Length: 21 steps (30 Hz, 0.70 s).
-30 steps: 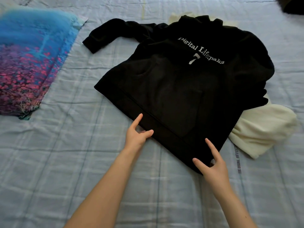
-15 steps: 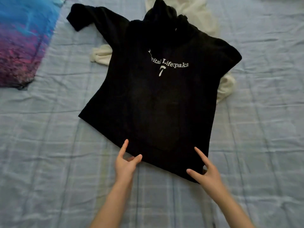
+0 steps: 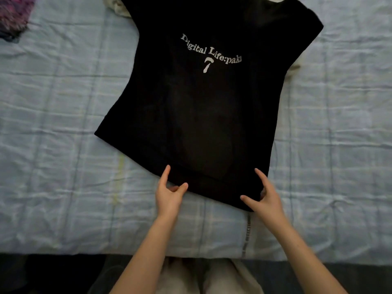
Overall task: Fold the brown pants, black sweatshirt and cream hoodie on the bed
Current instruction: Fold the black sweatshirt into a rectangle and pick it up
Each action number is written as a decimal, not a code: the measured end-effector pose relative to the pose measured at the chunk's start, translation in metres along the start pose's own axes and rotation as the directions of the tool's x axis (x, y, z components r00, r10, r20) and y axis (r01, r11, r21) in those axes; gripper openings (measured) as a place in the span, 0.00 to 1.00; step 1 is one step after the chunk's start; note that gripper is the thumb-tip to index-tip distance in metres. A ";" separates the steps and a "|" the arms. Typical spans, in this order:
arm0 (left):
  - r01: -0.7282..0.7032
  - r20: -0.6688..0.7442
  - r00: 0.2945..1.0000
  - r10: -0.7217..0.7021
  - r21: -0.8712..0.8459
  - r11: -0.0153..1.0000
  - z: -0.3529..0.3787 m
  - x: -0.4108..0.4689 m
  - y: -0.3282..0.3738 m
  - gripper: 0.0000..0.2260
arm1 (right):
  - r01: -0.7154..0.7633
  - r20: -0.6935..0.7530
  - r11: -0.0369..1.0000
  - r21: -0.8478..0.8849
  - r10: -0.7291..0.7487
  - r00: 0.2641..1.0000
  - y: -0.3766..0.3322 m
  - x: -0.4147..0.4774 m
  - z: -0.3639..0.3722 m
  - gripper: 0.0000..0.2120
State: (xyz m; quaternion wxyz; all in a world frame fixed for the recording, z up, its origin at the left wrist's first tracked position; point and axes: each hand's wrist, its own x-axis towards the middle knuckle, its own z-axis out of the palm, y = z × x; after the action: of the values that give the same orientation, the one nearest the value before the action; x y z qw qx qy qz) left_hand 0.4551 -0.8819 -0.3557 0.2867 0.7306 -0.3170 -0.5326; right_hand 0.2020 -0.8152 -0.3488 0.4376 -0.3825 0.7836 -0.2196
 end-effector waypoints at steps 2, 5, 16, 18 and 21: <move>-0.064 0.027 0.998 0.060 0.174 0.983 -0.010 -0.001 0.006 0.35 | -0.023 -0.083 0.987 -0.160 0.010 0.997 -0.009 -0.001 -0.002 0.41; -0.168 0.038 0.985 0.167 0.417 0.893 -0.033 0.003 0.017 0.35 | 0.065 -0.234 0.854 -0.517 -0.214 0.949 -0.036 0.000 0.009 0.37; -0.445 0.037 0.791 0.610 0.719 0.534 -0.127 0.179 0.071 0.31 | 0.492 0.021 0.675 -0.550 -0.578 0.816 -0.161 0.077 0.184 0.27; -0.426 0.052 0.826 0.561 0.711 0.560 -0.136 0.206 0.072 0.32 | 0.444 0.001 0.681 -0.582 -0.546 0.838 -0.166 0.092 0.208 0.27; -0.484 0.111 0.798 0.593 0.704 0.520 -0.144 0.230 0.071 0.29 | 0.379 0.003 0.653 -0.655 -0.500 0.866 -0.158 0.103 0.226 0.27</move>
State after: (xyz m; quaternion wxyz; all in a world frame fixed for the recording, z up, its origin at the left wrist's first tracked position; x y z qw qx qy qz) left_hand 0.6354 -1.0918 -0.4001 0.1594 0.6835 -0.6833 -0.2013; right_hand 0.4263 -0.9959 -0.4126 0.1436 -0.6648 0.7293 -0.0741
